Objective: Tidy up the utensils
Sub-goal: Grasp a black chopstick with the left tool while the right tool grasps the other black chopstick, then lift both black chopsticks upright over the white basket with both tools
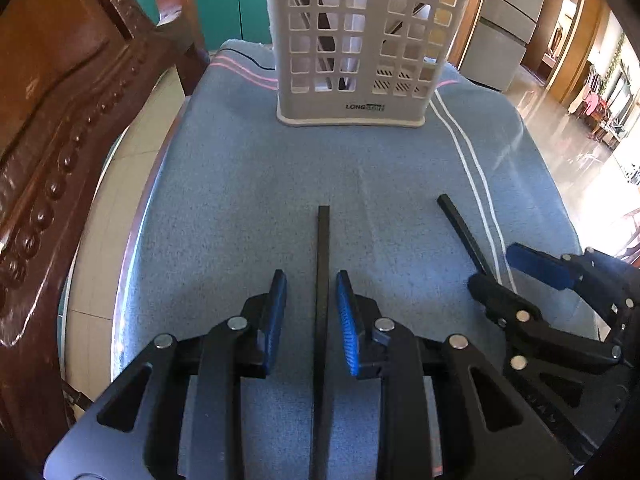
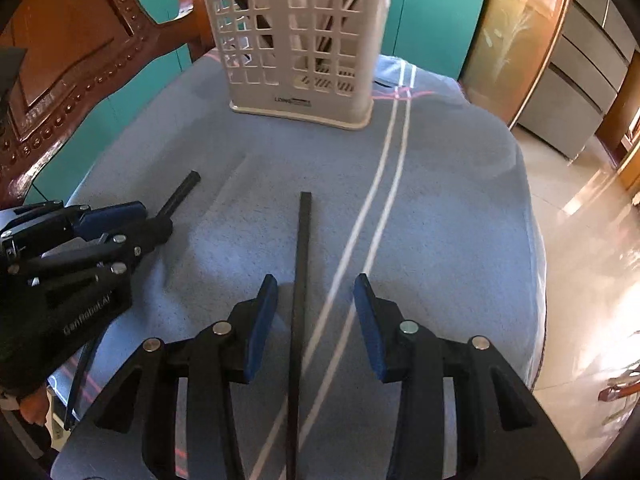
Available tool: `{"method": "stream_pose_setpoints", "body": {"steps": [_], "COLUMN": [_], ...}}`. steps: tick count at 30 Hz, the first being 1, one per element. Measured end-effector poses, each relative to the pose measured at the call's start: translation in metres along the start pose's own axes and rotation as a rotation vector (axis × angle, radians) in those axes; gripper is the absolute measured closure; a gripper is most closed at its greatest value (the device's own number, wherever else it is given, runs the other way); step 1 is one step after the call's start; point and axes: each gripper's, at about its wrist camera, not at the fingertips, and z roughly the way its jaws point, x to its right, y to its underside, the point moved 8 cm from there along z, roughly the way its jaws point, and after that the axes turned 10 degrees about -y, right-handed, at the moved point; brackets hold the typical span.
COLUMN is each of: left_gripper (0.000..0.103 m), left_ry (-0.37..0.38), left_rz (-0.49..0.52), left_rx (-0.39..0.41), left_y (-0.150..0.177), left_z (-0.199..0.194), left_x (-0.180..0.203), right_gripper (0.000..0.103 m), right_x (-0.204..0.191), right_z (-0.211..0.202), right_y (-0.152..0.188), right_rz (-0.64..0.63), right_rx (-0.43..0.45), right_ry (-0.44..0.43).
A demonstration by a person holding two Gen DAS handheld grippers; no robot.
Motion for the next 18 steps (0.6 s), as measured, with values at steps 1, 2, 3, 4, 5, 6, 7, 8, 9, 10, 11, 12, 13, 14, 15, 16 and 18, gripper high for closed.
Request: {"method": "stream_pose_setpoints", "body": {"steps": [1, 2, 3, 4, 5, 6, 7, 8, 9, 10, 11, 12, 13, 14, 15, 16, 18], "left_gripper": [0.076, 0.076, 0.076, 0.077, 0.077, 0.083, 0.089, 0.092, 0.096, 0.096, 0.096, 0.096, 0.096, 0.096, 0.096, 0.096, 0.096], "left_ry": [-0.003, -0.005, -0.007, -0.008, -0.003, 0.000, 0.005, 0.008, 0.013, 0.020, 0.029, 0.035, 0.038, 0.039, 0.042, 0.049, 0.063], "left_rz": [0.000, 0.001, 0.002, 0.004, -0.001, -0.008, -0.013, -0.015, -0.019, -0.025, -0.032, -0.036, -0.038, -0.038, -0.038, -0.038, -0.043], "left_rx": [0.002, 0.002, 0.002, 0.003, 0.004, 0.008, 0.014, 0.016, 0.015, 0.013, 0.013, 0.015, 0.023, 0.043, 0.061, 0.090, 0.133], "left_y": [0.000, -0.001, -0.001, -0.002, -0.002, -0.002, -0.002, -0.003, -0.003, -0.003, -0.002, -0.004, -0.005, -0.007, -0.009, -0.012, -0.017], "left_z": [0.000, -0.001, -0.001, -0.002, -0.002, -0.003, -0.003, -0.002, -0.001, -0.002, -0.004, -0.003, -0.007, -0.015, -0.023, -0.036, -0.056], "left_x": [0.000, 0.001, 0.001, 0.002, 0.002, 0.001, 0.000, 0.001, 0.000, 0.000, -0.001, -0.003, -0.004, -0.005, -0.005, -0.006, -0.008], "right_gripper": [0.077, 0.088, 0.096, 0.096, 0.096, 0.096, 0.096, 0.097, 0.097, 0.097, 0.097, 0.097, 0.097, 0.097, 0.097, 0.097, 0.097], "right_x": [-0.001, -0.002, -0.004, -0.005, -0.005, -0.005, -0.005, -0.004, -0.006, -0.006, -0.004, -0.004, -0.004, -0.003, -0.003, -0.002, -0.002], "right_z": [0.001, 0.002, 0.003, 0.004, 0.005, 0.005, 0.005, 0.004, -0.002, -0.005, -0.012, -0.020, -0.029, -0.042, -0.052, -0.067, -0.092], "right_y": [-0.001, -0.002, -0.003, -0.003, -0.004, -0.004, -0.003, -0.003, -0.002, -0.003, -0.004, -0.006, -0.008, -0.011, -0.014, -0.018, -0.024], "right_rz": [0.003, 0.003, 0.002, 0.004, 0.013, 0.019, 0.025, 0.037, 0.046, 0.052, 0.053, 0.052, 0.051, 0.050, 0.050, 0.049, 0.042], "right_rx": [0.002, 0.001, -0.002, -0.007, -0.009, -0.008, -0.007, -0.004, 0.002, 0.012, 0.028, 0.047, 0.068, 0.096, 0.117, 0.149, 0.200], "right_ry": [-0.011, -0.023, -0.032, -0.046, -0.056, -0.067, -0.079, -0.099, -0.111, -0.116, -0.114, -0.113, -0.113, -0.118, -0.120, -0.123, -0.127]}}
